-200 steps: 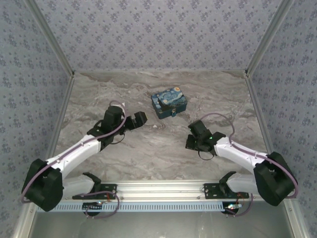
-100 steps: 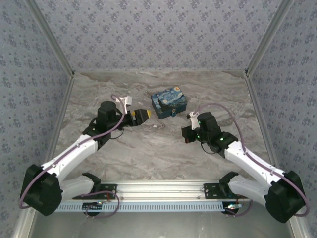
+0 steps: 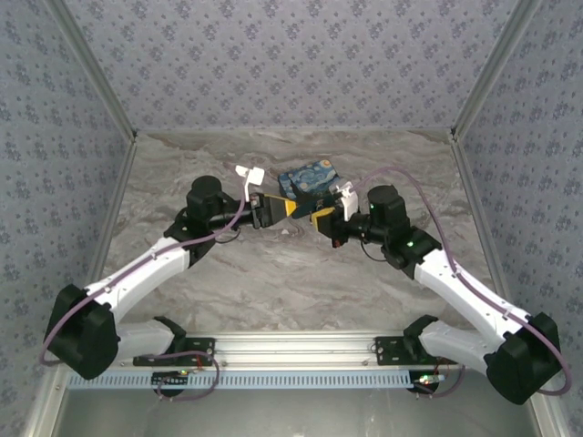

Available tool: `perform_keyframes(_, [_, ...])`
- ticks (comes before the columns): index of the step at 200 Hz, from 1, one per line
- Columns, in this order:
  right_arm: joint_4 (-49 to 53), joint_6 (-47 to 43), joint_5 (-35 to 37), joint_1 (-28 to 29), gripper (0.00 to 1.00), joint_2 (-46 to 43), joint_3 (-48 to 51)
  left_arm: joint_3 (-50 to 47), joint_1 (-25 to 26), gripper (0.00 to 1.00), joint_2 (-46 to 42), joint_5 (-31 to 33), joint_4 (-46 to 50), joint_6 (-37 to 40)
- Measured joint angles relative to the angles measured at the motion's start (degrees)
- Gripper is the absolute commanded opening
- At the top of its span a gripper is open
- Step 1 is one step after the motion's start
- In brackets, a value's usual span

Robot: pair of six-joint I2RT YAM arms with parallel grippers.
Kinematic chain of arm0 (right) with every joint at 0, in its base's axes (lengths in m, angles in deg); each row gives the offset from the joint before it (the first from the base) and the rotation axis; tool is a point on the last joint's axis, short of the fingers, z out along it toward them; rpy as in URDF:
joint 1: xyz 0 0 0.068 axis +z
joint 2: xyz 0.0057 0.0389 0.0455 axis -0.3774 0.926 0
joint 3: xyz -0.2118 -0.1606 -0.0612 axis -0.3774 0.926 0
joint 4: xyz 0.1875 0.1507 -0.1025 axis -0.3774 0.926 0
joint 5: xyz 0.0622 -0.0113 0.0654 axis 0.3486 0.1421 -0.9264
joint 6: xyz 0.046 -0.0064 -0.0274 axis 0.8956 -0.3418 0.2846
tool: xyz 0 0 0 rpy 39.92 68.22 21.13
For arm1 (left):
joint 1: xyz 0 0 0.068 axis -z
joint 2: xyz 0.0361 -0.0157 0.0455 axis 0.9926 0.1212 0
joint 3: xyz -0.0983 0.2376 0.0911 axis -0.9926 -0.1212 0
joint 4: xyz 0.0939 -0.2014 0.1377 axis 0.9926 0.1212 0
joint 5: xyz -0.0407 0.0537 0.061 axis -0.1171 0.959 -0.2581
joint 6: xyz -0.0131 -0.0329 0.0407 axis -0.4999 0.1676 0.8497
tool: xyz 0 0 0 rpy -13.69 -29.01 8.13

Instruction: Unlock the padlock with the key

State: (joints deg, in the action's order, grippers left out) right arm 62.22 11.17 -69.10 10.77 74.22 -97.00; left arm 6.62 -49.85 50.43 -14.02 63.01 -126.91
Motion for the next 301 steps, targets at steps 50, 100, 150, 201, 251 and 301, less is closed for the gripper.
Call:
perform_keyframes(50, [-1.20,0.31,-3.67,1.25,0.00,3.13,-2.08,0.76,1.36,0.41,2.47,-1.22,-0.92,0.00])
perform_keyframes(100, [-3.32,1.40,-5.25,1.64,0.00,3.80,-2.45,1.51,2.10,0.36,3.34,-1.75,-1.27,0.00])
perform_keyframes(150, [-4.39,2.43,-5.68,1.70,0.00,3.80,-2.49,1.77,2.60,0.19,4.44,-1.73,-1.20,0.11])
perform_keyframes(201, [-4.83,4.39,-5.75,1.14,0.10,3.82,-2.51,2.16,2.51,0.00,4.55,-0.35,-0.55,0.46])
perform_keyframes(251, [-17.25,13.38,-8.11,-3.21,0.36,1.22,4.20,3.67,2.60,0.00,4.46,1.36,0.11,-0.44])
perform_keyframes(301, [-30.27,22.29,-10.12,-4.13,0.43,0.92,7.69,4.68,2.60,0.00,3.96,2.67,0.02,-1.97])
